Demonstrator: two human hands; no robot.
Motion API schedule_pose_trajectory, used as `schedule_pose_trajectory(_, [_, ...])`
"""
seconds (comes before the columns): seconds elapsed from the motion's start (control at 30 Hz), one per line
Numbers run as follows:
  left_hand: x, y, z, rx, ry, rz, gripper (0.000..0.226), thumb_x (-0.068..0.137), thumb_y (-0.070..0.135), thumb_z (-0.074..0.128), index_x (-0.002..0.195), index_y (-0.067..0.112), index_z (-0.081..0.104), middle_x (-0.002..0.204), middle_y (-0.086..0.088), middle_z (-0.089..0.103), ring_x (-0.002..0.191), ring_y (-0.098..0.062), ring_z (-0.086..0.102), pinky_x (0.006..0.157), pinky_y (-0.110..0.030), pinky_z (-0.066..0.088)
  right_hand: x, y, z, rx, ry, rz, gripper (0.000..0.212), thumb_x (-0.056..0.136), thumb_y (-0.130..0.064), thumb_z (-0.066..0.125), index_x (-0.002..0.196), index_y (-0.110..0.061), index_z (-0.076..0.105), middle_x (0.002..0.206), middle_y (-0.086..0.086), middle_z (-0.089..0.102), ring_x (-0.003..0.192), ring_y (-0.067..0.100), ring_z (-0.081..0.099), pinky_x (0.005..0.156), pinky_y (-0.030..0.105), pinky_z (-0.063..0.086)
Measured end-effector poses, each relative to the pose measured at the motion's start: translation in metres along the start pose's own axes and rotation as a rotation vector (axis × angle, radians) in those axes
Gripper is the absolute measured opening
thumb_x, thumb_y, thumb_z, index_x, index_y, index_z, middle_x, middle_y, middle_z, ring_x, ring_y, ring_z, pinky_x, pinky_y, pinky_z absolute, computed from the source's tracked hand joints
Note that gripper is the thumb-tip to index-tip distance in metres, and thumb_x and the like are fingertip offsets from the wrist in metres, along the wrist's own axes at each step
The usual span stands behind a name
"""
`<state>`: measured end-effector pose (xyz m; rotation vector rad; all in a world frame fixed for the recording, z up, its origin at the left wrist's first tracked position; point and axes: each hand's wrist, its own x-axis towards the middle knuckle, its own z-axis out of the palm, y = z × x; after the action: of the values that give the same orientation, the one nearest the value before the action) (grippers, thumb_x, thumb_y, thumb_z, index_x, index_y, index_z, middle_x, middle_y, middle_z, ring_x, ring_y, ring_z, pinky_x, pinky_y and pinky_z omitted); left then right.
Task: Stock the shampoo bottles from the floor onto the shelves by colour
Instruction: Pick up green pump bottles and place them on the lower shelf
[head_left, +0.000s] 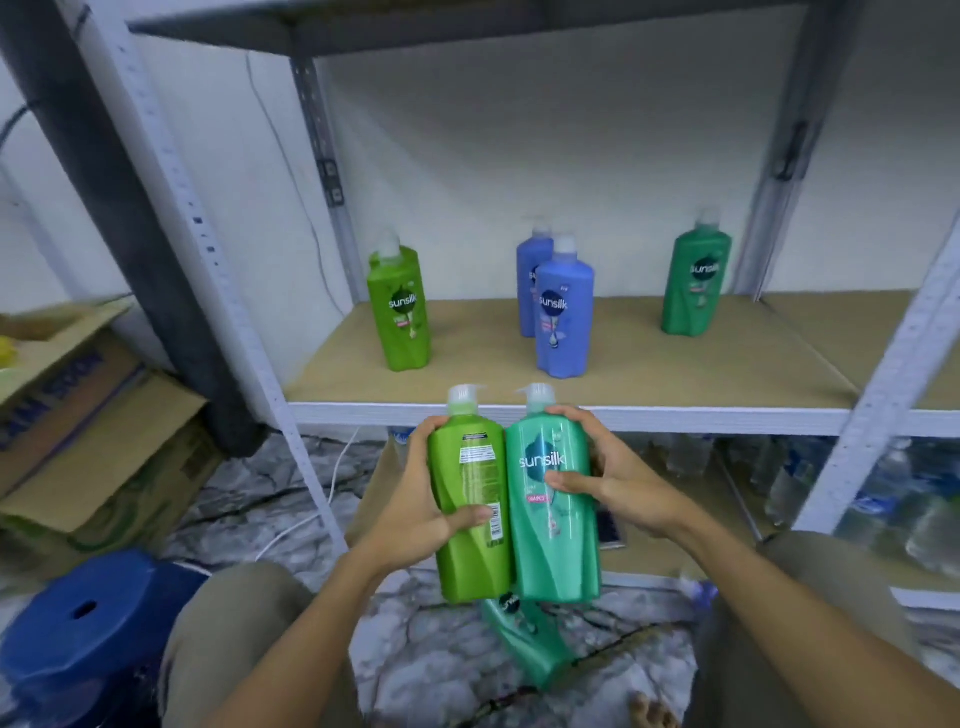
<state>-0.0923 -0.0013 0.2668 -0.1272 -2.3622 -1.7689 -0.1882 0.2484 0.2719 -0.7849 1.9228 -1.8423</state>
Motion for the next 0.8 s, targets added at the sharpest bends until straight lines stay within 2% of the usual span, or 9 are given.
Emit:
schedule_pose_trajectory(0.13, [0.014,0.025,0.004,0.025,0.018,0.079,0.100,0.072,-0.002,0.087,0.142,0.035,0.025,0.127,-0.003,0.062,0.113,-0.020,0.068,0.095,-0.039,0.057,-0.001,-0.031,-0.009,-0.047,0.063,-0.068,0.068,0.085,-0.004,0.078,0.138,-0.035,0.050,0.134,0.001,0.061,0.114,0.018,0.067,0.093,0.036,0.058])
schedule_pose_trajectory(0.27, [0.032,0.036,0.007,0.043,0.035,0.139,0.102,0.072,0.002,0.088,0.146,0.033,0.025,0.129,-0.003,0.063,0.116,-0.021,0.066,0.099,-0.048,0.054,0.004,-0.050,-0.018,-0.093,0.103,-0.119,0.068,0.086,-0.001,0.077,0.139,-0.033,0.049,0.130,0.004,0.065,0.113,0.018,0.067,0.092,0.035,0.058])
schedule_pose_trajectory(0.4, [0.052,0.039,0.007,0.089,0.042,0.186,0.103,0.071,0.005,0.090,0.146,0.036,0.026,0.126,0.015,0.062,0.119,-0.014,0.063,0.104,-0.043,0.051,0.015,-0.061,-0.027,-0.133,0.172,-0.161,0.067,0.086,-0.001,0.076,0.139,-0.033,0.049,0.127,0.001,0.067,0.109,0.013,0.067,0.088,0.025,0.055])
schedule_pose_trajectory(0.57, [0.085,0.034,0.003,0.123,0.107,0.207,0.105,0.067,0.006,0.092,0.137,0.050,0.027,0.130,0.004,0.060,0.118,-0.008,0.064,0.103,-0.040,0.052,0.044,-0.068,-0.033,-0.088,0.229,-0.203,0.066,0.086,0.004,0.074,0.138,-0.031,0.052,0.125,0.002,0.067,0.105,0.011,0.070,0.084,0.026,0.058])
schedule_pose_trajectory(0.67, [0.109,0.031,-0.006,0.168,0.128,0.211,0.104,0.066,0.007,0.092,0.128,0.057,0.025,0.131,0.004,0.059,0.118,-0.006,0.063,0.103,-0.039,0.052,0.064,-0.069,-0.033,-0.067,0.259,-0.220,0.063,0.087,0.005,0.073,0.136,-0.030,0.055,0.124,0.001,0.067,0.103,0.010,0.070,0.082,0.026,0.059])
schedule_pose_trajectory(0.8, [0.142,0.022,-0.025,0.183,0.171,0.206,0.103,0.066,0.010,0.091,0.129,0.057,0.025,0.139,0.003,0.053,0.124,-0.009,0.060,0.106,-0.044,0.050,0.099,-0.069,-0.032,-0.122,0.271,-0.254,0.061,0.087,-0.001,0.075,0.133,-0.037,0.057,0.122,-0.009,0.068,0.106,0.011,0.069,0.086,0.028,0.059])
